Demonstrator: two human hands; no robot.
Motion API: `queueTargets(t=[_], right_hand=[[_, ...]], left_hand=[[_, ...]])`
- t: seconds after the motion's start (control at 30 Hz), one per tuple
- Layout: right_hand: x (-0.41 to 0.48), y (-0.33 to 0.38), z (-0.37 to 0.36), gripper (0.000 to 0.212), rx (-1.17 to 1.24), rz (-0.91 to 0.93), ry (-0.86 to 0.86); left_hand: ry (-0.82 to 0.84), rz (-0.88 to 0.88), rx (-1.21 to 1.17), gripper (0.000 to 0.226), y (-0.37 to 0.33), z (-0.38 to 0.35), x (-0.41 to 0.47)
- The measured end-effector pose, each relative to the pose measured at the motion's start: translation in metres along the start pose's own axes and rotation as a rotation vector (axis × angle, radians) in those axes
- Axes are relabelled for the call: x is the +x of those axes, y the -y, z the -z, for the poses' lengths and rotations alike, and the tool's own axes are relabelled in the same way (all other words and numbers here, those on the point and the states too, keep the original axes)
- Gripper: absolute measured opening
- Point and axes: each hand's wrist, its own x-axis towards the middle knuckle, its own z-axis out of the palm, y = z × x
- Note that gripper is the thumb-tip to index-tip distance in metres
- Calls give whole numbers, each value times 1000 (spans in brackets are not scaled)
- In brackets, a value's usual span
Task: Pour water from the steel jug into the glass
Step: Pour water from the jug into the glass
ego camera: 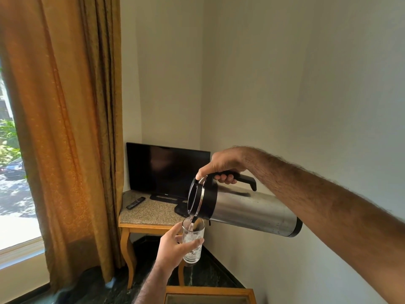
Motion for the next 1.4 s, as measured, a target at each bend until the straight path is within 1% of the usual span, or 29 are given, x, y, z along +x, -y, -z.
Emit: queueTargets(t=[0.07, 0.17, 0.43, 0.67, 0.97, 1.2, 1.4], right_hand=[[2, 1, 0, 57, -6, 6, 2], [2, 2, 0, 58, -17, 7, 9], [-2, 1, 1, 55, -16, 6, 21], [-2, -1, 4, 51, -24, 18, -3], [1, -1, 5, 57, -49, 8, -12], [4, 0, 5, 58, -42, 9, 5], [5, 1, 5, 56, -36, 11, 7]], left_hand=[[-1, -3, -10, 51, -2, 0, 0], [-3, -5, -14, 48, -5, 0, 0], [-16, 0, -9, 45, -3, -1, 1], [-39, -16, 23, 51, -5, -2, 2], [-46, -19, 27, 48, -6, -4, 1], [-57, -35, 39, 51, -9, -1, 3], [-51, -29, 3, 53, -10, -1, 3]])
